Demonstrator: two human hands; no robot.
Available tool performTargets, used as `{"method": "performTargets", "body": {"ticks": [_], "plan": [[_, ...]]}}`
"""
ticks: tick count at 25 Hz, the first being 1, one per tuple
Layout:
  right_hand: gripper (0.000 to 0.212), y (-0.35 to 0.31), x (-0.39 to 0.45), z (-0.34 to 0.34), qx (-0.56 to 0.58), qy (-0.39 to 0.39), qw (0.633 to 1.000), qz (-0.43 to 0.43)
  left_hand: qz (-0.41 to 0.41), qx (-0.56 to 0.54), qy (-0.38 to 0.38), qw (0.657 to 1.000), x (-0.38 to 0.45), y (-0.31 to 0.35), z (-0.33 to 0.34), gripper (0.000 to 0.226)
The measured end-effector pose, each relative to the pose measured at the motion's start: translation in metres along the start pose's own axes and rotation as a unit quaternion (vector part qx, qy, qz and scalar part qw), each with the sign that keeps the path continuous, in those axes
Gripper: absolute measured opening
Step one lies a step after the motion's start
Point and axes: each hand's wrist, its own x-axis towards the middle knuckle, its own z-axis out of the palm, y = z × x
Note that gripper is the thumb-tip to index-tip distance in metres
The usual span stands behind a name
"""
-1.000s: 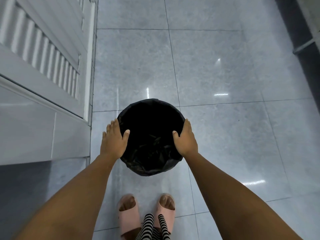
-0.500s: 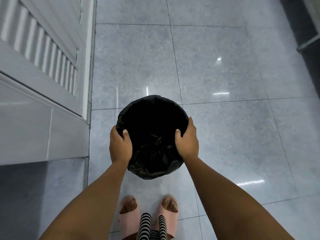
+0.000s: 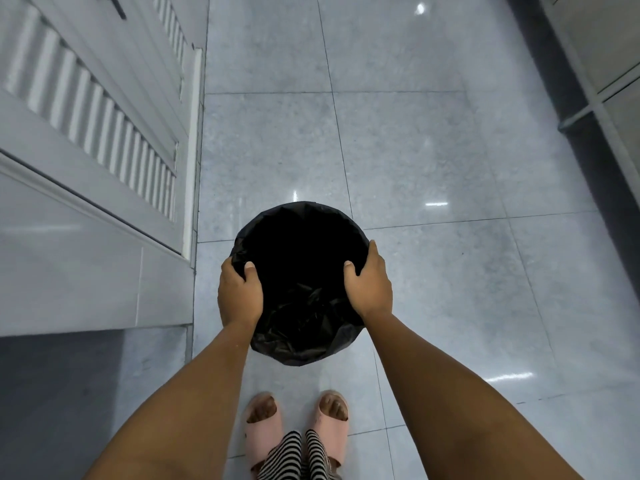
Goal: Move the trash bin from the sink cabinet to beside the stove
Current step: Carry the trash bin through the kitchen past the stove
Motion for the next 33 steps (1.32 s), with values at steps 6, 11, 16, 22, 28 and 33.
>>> {"method": "performTargets", "body": {"ticks": [6,11,16,22,28,33], "plan": [[0.071,-0.077,-0.062,-0.102,0.027,0.01,1.0,-0.003,0.018,0.0,0.002,1.0,-0.054,0.105,-0.081,0.045],[0.07,-0.146,-0.104,-0.196,0.03,0.012,0.999,-0.015,0.025,-0.011,0.021,0.999,-0.112,0.195,-0.148,0.045],[0.071,-0.2,-0.136,-0.274,0.043,0.026,0.998,-0.04,0.05,-0.029,0.025,0.998,-0.152,0.275,-0.201,0.044],[0.073,-0.228,-0.163,-0.335,0.057,0.012,0.996,-0.063,0.046,-0.057,0.028,0.997,-0.192,0.323,-0.237,0.045],[0.074,-0.228,-0.173,-0.351,0.071,-0.011,0.996,-0.06,0.051,-0.064,0.007,0.997,-0.206,0.332,-0.246,0.051],[0.074,-0.234,-0.159,-0.352,0.082,-0.026,0.995,-0.055,0.042,-0.062,-0.002,0.997,-0.195,0.341,-0.243,0.056]]}}
